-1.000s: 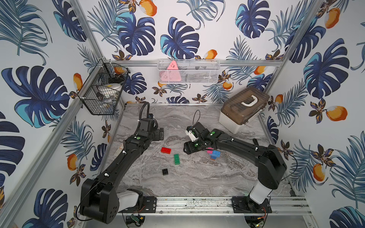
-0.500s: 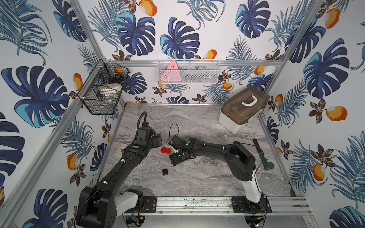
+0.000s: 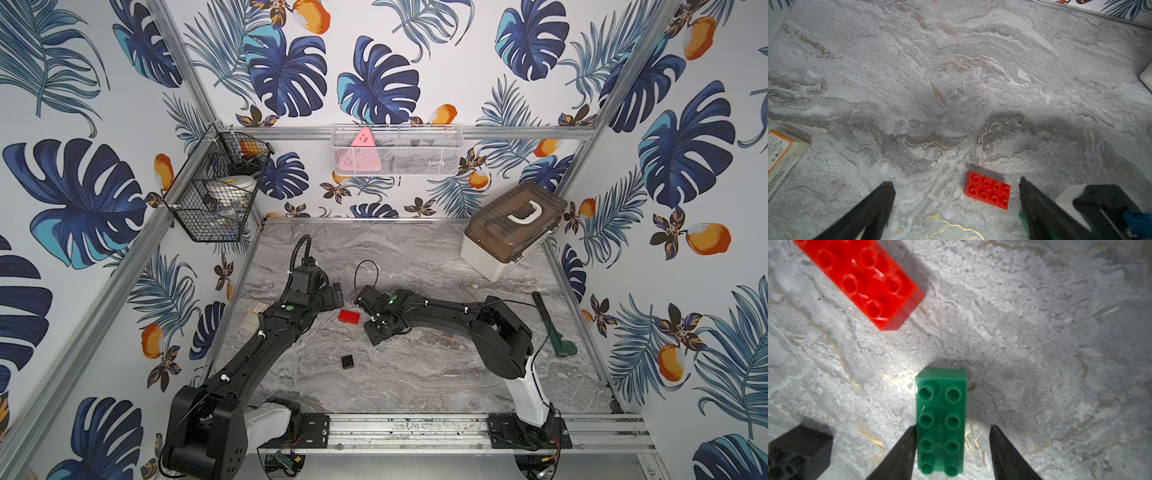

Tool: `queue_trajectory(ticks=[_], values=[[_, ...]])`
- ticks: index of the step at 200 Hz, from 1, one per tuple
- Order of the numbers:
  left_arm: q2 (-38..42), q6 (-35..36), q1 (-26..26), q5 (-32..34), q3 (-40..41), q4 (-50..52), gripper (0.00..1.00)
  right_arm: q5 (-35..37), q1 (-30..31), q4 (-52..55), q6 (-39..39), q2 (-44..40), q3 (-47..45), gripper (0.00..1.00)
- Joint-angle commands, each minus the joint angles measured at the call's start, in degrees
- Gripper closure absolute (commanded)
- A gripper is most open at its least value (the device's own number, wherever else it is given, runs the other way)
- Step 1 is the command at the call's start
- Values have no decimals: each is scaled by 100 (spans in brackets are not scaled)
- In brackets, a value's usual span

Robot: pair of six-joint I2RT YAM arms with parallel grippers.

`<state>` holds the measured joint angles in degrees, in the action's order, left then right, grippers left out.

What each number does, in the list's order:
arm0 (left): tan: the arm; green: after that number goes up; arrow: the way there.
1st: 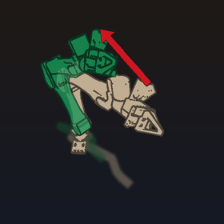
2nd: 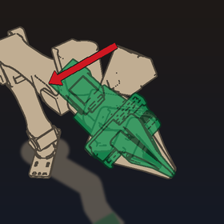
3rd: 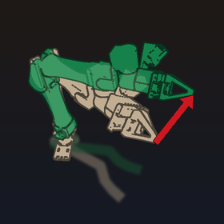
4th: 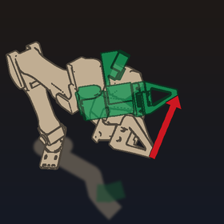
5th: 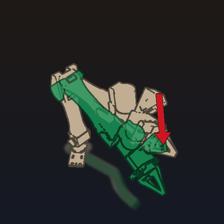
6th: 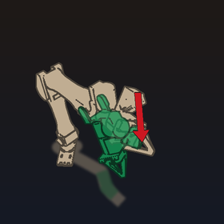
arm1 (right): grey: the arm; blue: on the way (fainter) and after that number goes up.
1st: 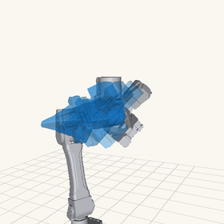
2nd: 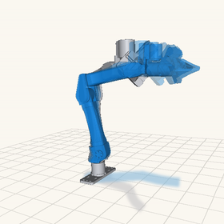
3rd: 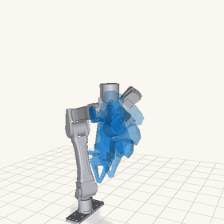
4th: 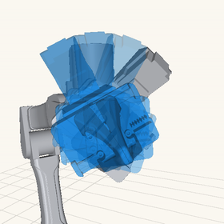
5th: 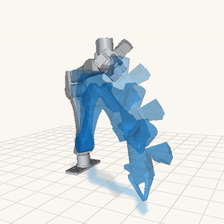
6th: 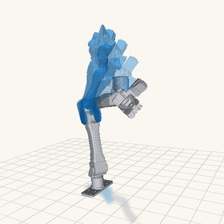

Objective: Assemble a spoon with lego
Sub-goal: Pick up the lego brick from the center of the board.

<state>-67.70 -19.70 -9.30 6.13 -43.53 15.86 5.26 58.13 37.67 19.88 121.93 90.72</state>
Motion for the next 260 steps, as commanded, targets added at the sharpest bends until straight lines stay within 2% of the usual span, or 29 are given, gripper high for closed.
queue_trajectory(ticks=[1,115,194,223,260], values=[[-12,-16,7,-37,-41,-127,1,-104,6,-147,-160,-56,-35,42],[-93,-24,-2,-176,-53,-158,1,5,-1,-419,-160,5,-64,51],[-137,10,3,-244,-74,-156,1,95,4,-387,-238,68,-10,64],[-150,133,-10,-466,-77,-225,1,159,-2,-363,-311,-112,-44,69],[-104,300,-135,-602,-50,-320,1,116,-20,-237,-702,-532,-138,68]])
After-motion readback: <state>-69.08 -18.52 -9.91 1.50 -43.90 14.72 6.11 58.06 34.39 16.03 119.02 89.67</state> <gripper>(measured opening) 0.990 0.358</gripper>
